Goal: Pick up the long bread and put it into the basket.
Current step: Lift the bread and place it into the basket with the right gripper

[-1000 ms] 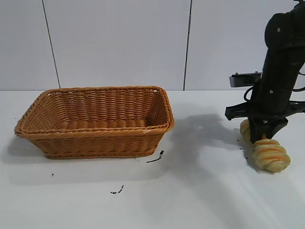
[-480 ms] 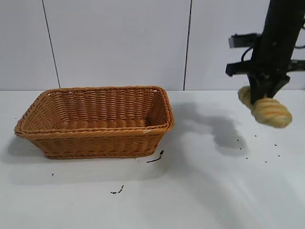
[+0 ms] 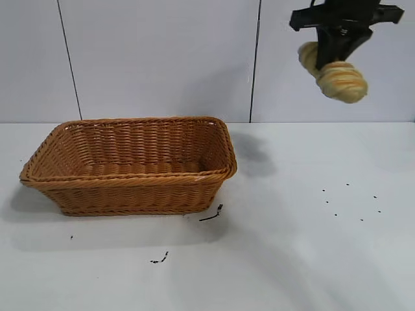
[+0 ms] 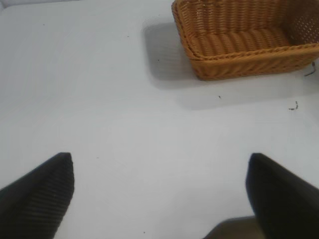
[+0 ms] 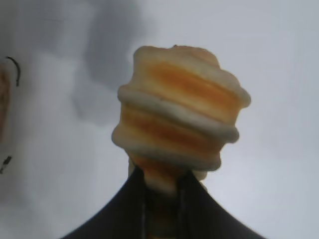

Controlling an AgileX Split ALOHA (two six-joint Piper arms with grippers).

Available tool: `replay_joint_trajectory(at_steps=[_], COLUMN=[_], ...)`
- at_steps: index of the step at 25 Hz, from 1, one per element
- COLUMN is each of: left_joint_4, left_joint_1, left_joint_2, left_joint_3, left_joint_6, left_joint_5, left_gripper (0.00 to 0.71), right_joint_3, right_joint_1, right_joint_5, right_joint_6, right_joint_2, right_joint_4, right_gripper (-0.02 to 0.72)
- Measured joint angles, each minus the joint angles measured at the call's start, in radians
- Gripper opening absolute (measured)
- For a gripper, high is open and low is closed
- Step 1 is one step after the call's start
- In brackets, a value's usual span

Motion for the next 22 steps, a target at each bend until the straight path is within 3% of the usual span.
replay_joint_trajectory(at_steps=[3, 6, 10, 14, 16, 18, 22], left_joint_4=[0.000, 0.000, 0.000, 0.000, 0.000, 0.000, 0.000], left_joint_1=[0.000, 0.000, 0.000, 0.000, 0.000, 0.000, 0.000], left_joint_2=[0.000, 0.000, 0.000, 0.000, 0.000, 0.000, 0.000], left_joint_3=[0.000, 0.000, 0.000, 0.000, 0.000, 0.000, 0.000], left_joint_6=[0.000, 0.000, 0.000, 0.000, 0.000, 0.000, 0.000], left_joint_5=[0.000, 0.000, 0.000, 0.000, 0.000, 0.000, 0.000], left_gripper=[0.696, 0.696, 0.696, 0.696, 0.696, 0.696, 0.696], right_joint_3=[-0.078, -0.096, -0.098, -0.102, -0.102, -0.102, -0.102], right_joint_1=[0.088, 0.165, 0.245, 0.274, 0.274, 0.271, 0.259], right_joint_5=[-0.002, -0.050, -0.142, -0.163, -0.163, -0.164, -0.177], right_joint_6=[-0.063, -0.170, -0.411, -0.668, -0.754, -0.791, -0.801], right_joint_2=[0.081, 0.132, 0.175, 0.225, 0.255, 0.283, 0.325], right_joint_4=[0.006, 0.008, 0.012, 0.059, 0.075, 0.077, 0.090], right_gripper=[0.078, 0.078, 0.077, 0.070, 0.070, 0.070, 0.070])
